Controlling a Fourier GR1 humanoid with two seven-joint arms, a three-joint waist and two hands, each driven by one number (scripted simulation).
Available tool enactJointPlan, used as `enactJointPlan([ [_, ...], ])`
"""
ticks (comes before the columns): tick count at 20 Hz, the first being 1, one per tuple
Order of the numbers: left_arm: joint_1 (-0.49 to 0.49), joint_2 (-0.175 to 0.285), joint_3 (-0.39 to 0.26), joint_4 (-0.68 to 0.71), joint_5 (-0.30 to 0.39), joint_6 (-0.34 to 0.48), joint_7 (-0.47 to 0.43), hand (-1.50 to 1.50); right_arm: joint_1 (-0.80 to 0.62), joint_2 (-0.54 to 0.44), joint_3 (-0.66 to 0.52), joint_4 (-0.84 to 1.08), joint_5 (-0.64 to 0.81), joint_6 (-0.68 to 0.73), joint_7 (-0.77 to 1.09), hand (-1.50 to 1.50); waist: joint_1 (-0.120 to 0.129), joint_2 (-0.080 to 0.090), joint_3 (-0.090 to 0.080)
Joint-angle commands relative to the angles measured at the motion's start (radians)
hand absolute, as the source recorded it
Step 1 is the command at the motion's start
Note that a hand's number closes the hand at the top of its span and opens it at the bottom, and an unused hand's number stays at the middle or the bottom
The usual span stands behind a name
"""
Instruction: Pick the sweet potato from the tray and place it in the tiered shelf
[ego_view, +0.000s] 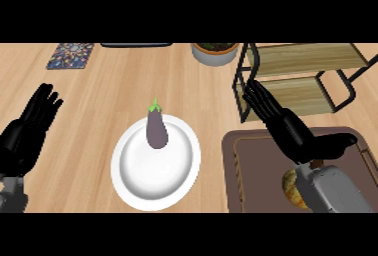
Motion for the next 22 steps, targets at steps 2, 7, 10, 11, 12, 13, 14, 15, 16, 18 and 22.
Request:
enactJointPlan([
  [2,0.006,-0.034,-0.009,-0.043,-0.061,0.079,0.016,0.0,-0.078,-0.081,-0.032,0.077,0.087,0.002,0.067,1.5,0.013,0.009,-0.019],
  [7,0.001,-0.058,-0.009,-0.017,-0.063,0.126,0.045,0.0,-0.148,-0.35,-0.032,0.174,0.44,-0.186,0.193,1.5,-0.015,0.002,-0.032],
  [10,0.015,-0.106,-0.051,-0.128,-0.128,0.214,0.117,0.0,-0.144,-0.198,-0.108,0.218,0.264,-0.137,0.228,-1.5,0.009,0.008,-0.018],
  [11,0.041,-0.12,-0.042,-0.125,-0.146,0.197,0.081,0.0,-0.155,-0.212,-0.14,0.201,0.254,-0.063,0.219,-1.5,0.007,0.008,-0.019],
  [12,0.013,-0.143,-0.053,-0.092,-0.169,0.219,0.09,0.0,-0.167,-0.236,-0.141,0.133,0.235,-0.013,0.282,-1.5,0.003,0.008,-0.019],
  [13,0.045,-0.157,-0.086,-0.166,-0.19,0.254,0.125,0.0,-0.16,-0.267,-0.145,0.139,0.21,0.05,0.253,-1.5,0.005,0.007,-0.019],
  [14,0.03,-0.187,-0.096,-0.106,-0.195,0.265,0.095,0.0,-0.179,-0.316,-0.151,0.071,0.182,0.089,0.308,-1.5,-0.002,0.006,-0.019],
  [15,0.002,-0.133,-0.045,-0.098,-0.166,0.23,0.107,0.0,-0.132,-0.351,-0.114,-0.035,0.18,0.126,0.346,-1.5,-0.013,0.003,-0.02],
  [16,-0.006,-0.172,-0.078,-0.084,-0.193,0.256,0.105,0.0,-0.167,-0.341,-0.096,-0.001,0.194,0.152,0.357,-1.5,-0.005,0.006,-0.019],
  [18,0.004,-0.145,-0.062,-0.111,-0.168,0.23,0.123,0.0,-0.212,-0.407,-0.042,-0.044,0.22,0.218,0.459,-1.5,-0.002,0.002,-0.021],
  [22,0.038,-0.142,-0.062,-0.105,-0.179,0.228,0.105,0.0,-0.265,-0.497,0.066,-0.127,0.263,0.368,0.59,-1.5,0.004,-0.001,-0.022],
])
